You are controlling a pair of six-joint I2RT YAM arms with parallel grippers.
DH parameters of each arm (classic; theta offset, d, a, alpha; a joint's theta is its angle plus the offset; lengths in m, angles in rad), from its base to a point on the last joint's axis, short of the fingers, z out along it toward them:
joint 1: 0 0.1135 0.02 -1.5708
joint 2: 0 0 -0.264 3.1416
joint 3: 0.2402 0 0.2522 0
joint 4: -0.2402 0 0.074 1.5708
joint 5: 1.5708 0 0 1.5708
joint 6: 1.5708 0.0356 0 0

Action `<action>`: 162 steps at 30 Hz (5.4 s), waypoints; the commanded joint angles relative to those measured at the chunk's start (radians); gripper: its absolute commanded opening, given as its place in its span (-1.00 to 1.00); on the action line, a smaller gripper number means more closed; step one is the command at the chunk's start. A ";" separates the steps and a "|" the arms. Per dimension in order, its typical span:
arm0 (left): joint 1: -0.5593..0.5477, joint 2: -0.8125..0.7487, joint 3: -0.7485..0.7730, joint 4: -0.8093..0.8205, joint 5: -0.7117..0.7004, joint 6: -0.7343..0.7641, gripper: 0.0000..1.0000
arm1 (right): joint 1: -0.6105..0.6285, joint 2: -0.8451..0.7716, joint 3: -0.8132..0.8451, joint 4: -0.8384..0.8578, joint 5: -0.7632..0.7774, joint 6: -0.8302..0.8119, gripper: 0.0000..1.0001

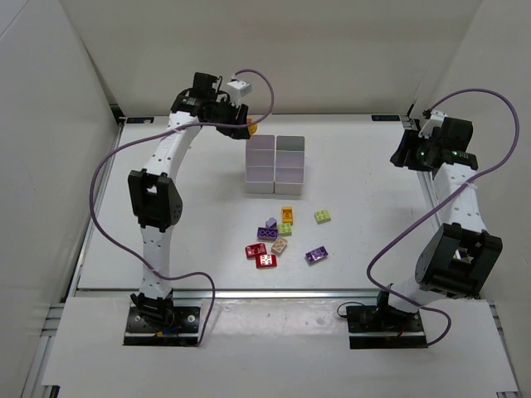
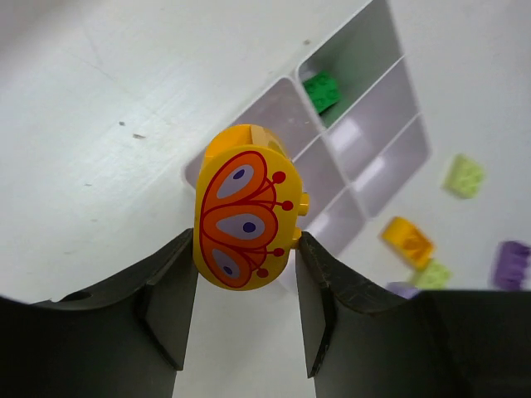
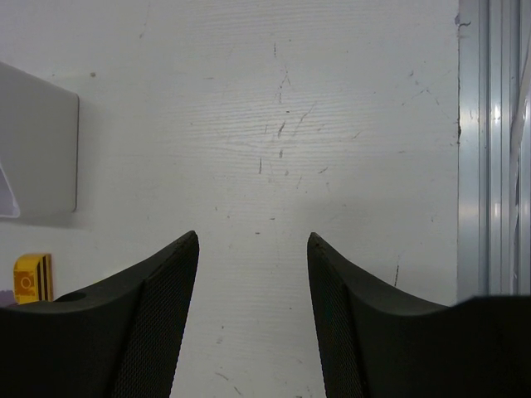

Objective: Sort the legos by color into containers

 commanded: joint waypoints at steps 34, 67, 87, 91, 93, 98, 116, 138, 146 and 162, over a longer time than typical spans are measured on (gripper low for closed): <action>-0.223 -0.008 -0.027 0.075 -0.548 0.447 -0.44 | 0.003 -0.053 -0.060 0.040 -0.006 -0.008 0.21; -0.234 -0.042 -0.075 0.096 -0.490 0.458 0.51 | 0.003 -0.038 -0.061 0.049 -0.003 -0.007 0.21; -0.234 -0.083 -0.199 0.323 -0.683 0.412 0.41 | 0.003 -0.048 -0.077 0.049 -0.001 -0.008 0.23; -0.234 -0.105 -0.242 0.406 -0.727 0.412 0.44 | 0.003 -0.053 -0.080 0.049 -0.006 -0.007 0.23; -0.234 -0.105 -0.240 0.428 -0.738 0.407 0.45 | 0.003 -0.053 -0.081 0.053 -0.009 -0.005 0.23; -0.232 -0.126 -0.248 0.483 -0.760 0.393 0.45 | 0.003 -0.053 -0.083 0.052 -0.012 -0.005 0.24; -0.249 -0.399 -0.592 0.649 -0.671 0.369 0.45 | 0.003 -0.057 -0.086 0.055 -0.023 -0.002 0.25; -0.451 -0.473 -0.690 0.064 0.026 0.167 0.28 | 0.003 -0.065 -0.086 0.043 -0.055 -0.036 0.34; -0.543 -0.456 -0.760 0.195 -0.362 -0.278 0.30 | 0.004 -0.074 -0.100 0.040 -0.041 -0.033 0.34; -0.645 -0.206 -0.569 0.173 -0.829 -0.654 0.19 | 0.003 -0.070 -0.103 0.023 -0.046 -0.033 0.35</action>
